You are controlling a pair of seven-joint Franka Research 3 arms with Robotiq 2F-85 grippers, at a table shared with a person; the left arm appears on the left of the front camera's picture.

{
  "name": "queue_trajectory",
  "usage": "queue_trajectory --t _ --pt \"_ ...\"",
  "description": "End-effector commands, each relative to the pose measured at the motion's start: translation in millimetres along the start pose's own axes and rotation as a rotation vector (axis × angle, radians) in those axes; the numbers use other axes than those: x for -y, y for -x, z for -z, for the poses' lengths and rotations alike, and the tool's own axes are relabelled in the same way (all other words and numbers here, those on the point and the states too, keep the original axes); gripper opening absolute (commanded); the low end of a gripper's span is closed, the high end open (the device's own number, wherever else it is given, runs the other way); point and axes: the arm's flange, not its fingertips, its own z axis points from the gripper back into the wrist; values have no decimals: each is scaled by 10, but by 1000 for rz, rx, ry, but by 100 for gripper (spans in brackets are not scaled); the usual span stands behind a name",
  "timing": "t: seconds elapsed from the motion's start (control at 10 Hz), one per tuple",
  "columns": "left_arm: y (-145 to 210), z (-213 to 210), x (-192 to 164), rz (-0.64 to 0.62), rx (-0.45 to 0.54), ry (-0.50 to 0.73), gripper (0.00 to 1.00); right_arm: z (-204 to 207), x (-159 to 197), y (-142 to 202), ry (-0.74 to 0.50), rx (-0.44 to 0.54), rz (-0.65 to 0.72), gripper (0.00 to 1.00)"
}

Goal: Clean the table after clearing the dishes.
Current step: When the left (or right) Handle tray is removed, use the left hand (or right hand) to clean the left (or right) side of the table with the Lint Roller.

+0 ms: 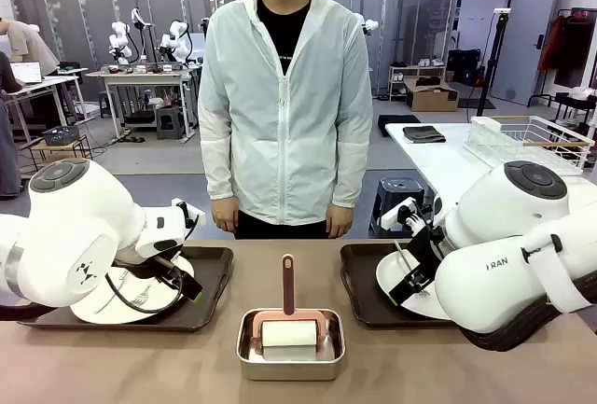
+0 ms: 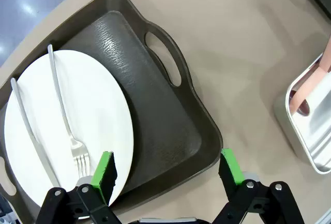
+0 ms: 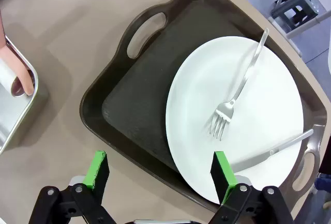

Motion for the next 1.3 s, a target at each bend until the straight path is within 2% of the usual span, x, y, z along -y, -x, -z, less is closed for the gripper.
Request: queue_trajectory --t 0.0,0.9,1.0,1.1,1.2 --pt "0 0 2 0 0 0 100 0 -1 0 0 0 0 100" --pt "-1 0 4 1 0 0 100 0 5 1 1 0 0 100" --pt "-106 -54 -61 -9 25 -11 100 -71 102 -141 -19 5 -4 100" --pt "-227 -113 -146 -22 12 19 100 -128 205 -286 -60 4 1 100" --pt "-367 -235 -244 -23 -23 151 100 -261 338 -465 -155 27 32 100"
